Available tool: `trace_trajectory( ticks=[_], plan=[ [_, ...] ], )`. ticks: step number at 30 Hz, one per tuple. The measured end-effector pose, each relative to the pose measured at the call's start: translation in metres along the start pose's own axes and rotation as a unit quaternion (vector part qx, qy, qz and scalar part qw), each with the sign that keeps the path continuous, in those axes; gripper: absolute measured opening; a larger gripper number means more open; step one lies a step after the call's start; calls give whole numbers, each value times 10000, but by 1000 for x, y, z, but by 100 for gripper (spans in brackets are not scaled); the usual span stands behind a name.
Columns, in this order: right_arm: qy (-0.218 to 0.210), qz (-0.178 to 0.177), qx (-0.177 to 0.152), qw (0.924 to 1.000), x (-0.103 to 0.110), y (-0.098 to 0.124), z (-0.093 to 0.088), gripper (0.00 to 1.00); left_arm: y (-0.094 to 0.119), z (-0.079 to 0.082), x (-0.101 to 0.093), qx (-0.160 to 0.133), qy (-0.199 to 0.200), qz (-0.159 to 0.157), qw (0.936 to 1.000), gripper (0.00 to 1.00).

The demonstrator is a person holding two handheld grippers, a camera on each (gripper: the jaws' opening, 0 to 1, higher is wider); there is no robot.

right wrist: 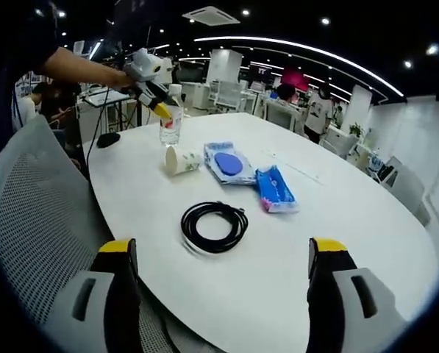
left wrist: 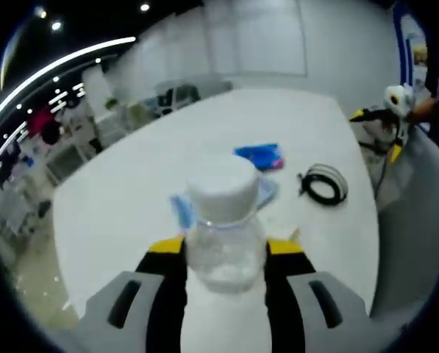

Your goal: Arrange the tabletop items into an orderly group along one side of the table until the central work area is clear of visible clutter.

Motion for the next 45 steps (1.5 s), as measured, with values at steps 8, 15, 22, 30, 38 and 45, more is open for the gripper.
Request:
trace_trajectory(
  ticks=[8,15,22,30,38,45],
  plan=[
    [-19,-1,23,10000,-1,-1,0,94,-12,-9,19,-42,223,312,9993,37],
    [2,11,40,10000,0,-1,-1,94,-17,-19,30,-153,479,495,9975,37],
    [2,-31,39,10000,-1,-1,-1,94,-19,-17,34,-248,385,578,9973,37],
    [26,-66,23,10000,-1,-1,-1,94,-17,-21,38,-216,498,539,9971,38],
    [10,-81,23,10000,-1,-1,-1,94,-17,-30,38,-76,742,548,9957,38],
    [-11,-99,51,9999,-2,-2,-2,93,-15,-37,29,-625,1615,1096,9788,45]
  ],
)
Point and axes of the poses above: the point that each gripper's makers call its tool centre point, and the gripper's own axes: y roughly backward along the fingers, x roughly to its left, z roughly out of its top, the point moved 8 cm from there along y, roughly backward along the fingers, and after that the axes turned 13 degrees about -z, right-handed, at the moved point
